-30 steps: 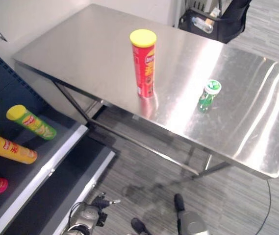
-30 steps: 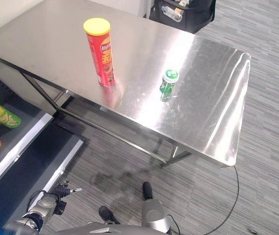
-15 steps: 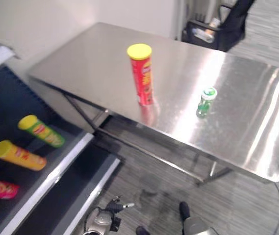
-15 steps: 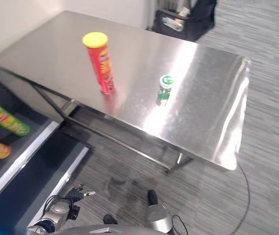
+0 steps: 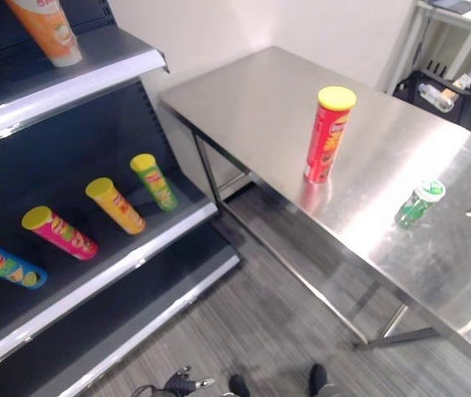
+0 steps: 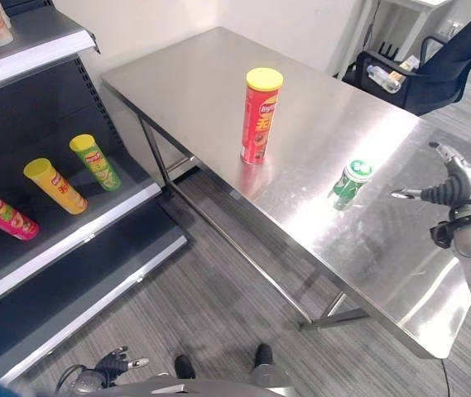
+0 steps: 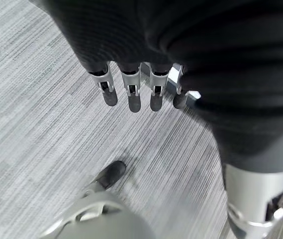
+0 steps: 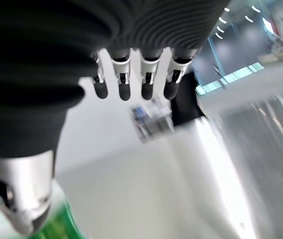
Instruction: Put the goods on the table back onto the shelves and tidy them up.
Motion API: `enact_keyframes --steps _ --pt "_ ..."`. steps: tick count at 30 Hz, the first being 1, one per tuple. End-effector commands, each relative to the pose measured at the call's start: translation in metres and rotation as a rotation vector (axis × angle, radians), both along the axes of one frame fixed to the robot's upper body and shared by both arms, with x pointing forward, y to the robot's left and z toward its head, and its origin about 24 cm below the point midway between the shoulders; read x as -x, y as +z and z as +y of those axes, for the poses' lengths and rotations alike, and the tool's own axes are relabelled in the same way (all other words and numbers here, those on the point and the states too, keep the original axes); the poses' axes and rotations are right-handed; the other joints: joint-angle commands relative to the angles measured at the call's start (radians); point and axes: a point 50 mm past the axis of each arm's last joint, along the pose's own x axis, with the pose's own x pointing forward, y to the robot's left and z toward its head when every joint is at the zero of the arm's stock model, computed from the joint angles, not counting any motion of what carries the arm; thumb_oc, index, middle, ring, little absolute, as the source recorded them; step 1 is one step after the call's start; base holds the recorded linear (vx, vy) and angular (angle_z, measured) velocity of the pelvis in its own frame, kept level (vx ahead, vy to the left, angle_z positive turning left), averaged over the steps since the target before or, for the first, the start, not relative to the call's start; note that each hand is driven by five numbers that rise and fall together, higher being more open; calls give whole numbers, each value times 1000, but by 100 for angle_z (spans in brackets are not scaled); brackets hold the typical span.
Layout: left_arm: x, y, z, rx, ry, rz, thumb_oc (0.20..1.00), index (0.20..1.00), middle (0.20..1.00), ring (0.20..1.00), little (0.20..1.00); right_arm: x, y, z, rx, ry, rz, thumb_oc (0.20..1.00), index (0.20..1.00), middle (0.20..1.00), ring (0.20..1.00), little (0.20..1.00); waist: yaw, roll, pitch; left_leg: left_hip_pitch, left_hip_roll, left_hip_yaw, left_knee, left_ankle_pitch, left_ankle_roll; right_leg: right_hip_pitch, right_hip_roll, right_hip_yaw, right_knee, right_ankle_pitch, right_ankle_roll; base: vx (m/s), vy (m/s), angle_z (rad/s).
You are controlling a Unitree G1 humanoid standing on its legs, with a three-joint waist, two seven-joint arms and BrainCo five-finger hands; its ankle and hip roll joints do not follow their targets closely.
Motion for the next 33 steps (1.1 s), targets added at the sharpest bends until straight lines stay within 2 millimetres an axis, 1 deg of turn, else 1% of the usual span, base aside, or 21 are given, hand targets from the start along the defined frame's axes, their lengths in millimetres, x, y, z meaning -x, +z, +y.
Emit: enact_keyframes --steps 1,3,5,6,8,13,19,23,33 --pt "-17 5 6 -20 -16 -25 1000 1000 1000 1000 1000 -14 31 7 -8 53 -103 1000 1000 1000 1000 1000 13 -6 -1 10 97 49 23 63 -122 -1 -2 17 91 -110 41 14 -40 12" --pt "-12 3 5 -15 -3 -9 1000 1000 1000 1000 1000 -19 25 12 -26 75 -79 1000 1000 1000 1000 1000 21 -5 -1 11 100 41 25 68 -125 8 1 9 86 -111 37 12 -37 5" --pt "-10 2 4 -12 -3 -2 1000 1000 1000 1000 1000 -20 24 14 -34 81 -77 1000 1000 1000 1000 1000 24 -6 -3 12 101 39 25 69 -125 11 1 6 85 -112 36 14 -28 2" --pt "-8 1 3 -10 -5 5 1000 1000 1000 1000 1000 -22 20 15 -49 87 -61 1000 1000 1000 1000 1000 29 -5 -4 12 102 36 24 71 -126 14 2 2 84 -113 35 16 -31 2" --pt "-6 0 3 -9 -7 10 1000 1000 1000 1000 1000 -23 17 16 -44 89 -49 1000 1000 1000 1000 1000 33 -3 -6 12 104 34 24 72 -127 20 4 -3 82 -115 34 21 -28 5" --pt "-6 0 0 -7 -13 7 1000 1000 1000 1000 1000 -27 20 19 -28 86 -72 1000 1000 1000 1000 1000 37 0 -8 14 104 28 23 72 -126 25 5 -6 79 -115 33 23 -10 7" --pt "-5 0 0 -8 -20 8 1000 1000 1000 1000 1000 -32 14 22 -62 76 -72 1000 1000 1000 1000 1000 43 3 -14 17 100 25 21 66 -123 28 3 -9 74 -113 35 20 -1 2" --pt "-6 1 1 -13 -9 0 1000 1000 1000 1000 1000 -37 12 25 -110 49 -124 1000 1000 1000 1000 1000 56 13 -18 14 90 18 19 63 -119 30 -5 -15 73 -111 38 53 2 1" --pt "-3 0 2 -17 -5 8 1000 1000 1000 1000 1000 -44 10 28 -103 37 -104 1000 1000 1000 1000 1000 69 22 -22 14 77 1 16 58 -115 36 -16 -29 75 -111 39 29 2 4"
